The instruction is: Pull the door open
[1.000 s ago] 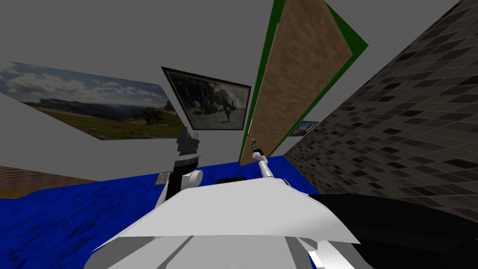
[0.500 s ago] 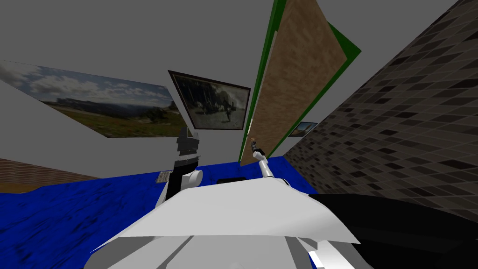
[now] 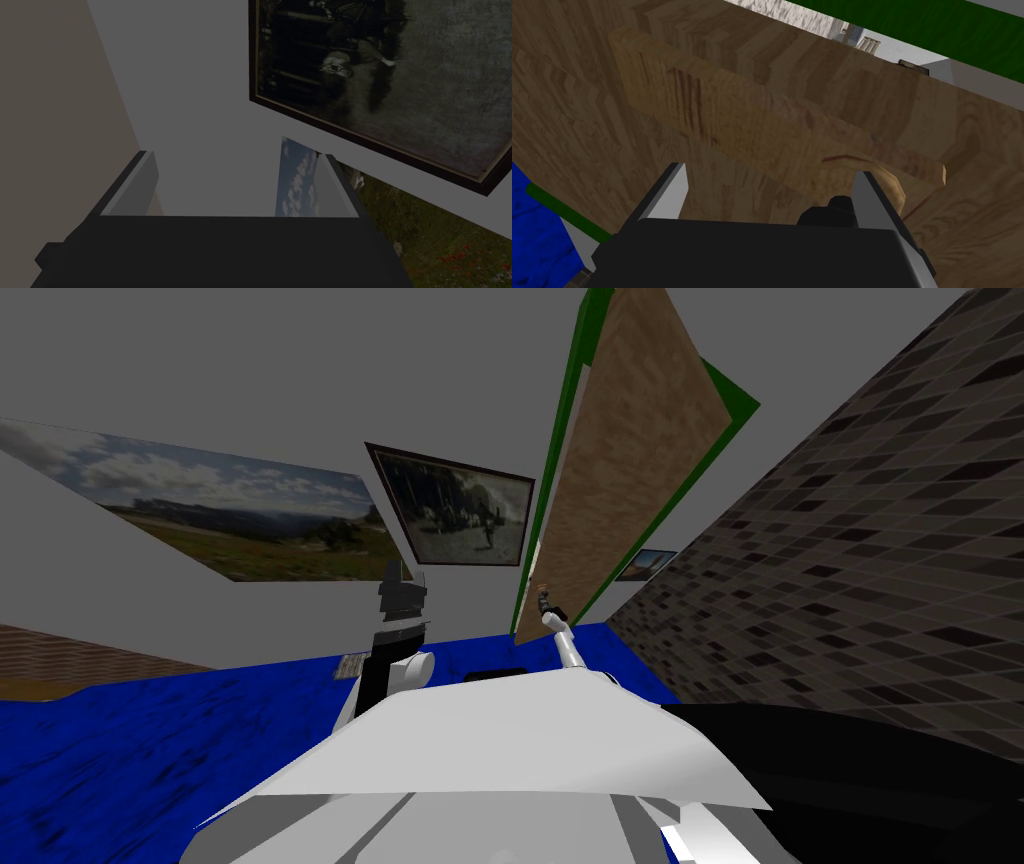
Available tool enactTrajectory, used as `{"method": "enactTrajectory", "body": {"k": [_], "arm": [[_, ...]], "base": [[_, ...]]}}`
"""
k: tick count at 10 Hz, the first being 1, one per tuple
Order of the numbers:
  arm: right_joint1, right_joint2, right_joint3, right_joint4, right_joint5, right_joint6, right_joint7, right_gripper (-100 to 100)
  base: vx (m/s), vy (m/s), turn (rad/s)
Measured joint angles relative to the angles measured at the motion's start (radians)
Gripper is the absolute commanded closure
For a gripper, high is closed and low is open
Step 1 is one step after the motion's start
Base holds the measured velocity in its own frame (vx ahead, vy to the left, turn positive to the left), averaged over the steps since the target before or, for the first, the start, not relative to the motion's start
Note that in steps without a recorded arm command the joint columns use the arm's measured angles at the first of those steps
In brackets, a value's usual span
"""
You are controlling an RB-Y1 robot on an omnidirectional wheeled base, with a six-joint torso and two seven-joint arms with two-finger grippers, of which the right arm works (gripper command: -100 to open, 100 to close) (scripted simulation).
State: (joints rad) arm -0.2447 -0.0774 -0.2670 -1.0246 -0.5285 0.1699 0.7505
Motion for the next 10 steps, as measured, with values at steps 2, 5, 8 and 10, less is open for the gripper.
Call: {"method": "enactTrajectory", "body": {"k": [2, 5, 8, 10], "arm": [[-0.004, -0.021, 0.008, 0.008, -0.068, 0.025, -0.017, 100], [0.005, -0.006, -0.006, -0.006, -0.11, 0.05, -0.028, 100], [0.006, -0.001, -0.013, -0.012, -0.11, 0.059, -0.031, 100], [0.015, 0.012, -0.024, -0.032, -0.094, 0.069, -0.032, 100]], "base": [[-0.019, -0.02, 0.01], [-0.018, -0.019, 0.006], [-0.001, -0.002, -0.011], [-0.007, -0.006, 0.007]]}}
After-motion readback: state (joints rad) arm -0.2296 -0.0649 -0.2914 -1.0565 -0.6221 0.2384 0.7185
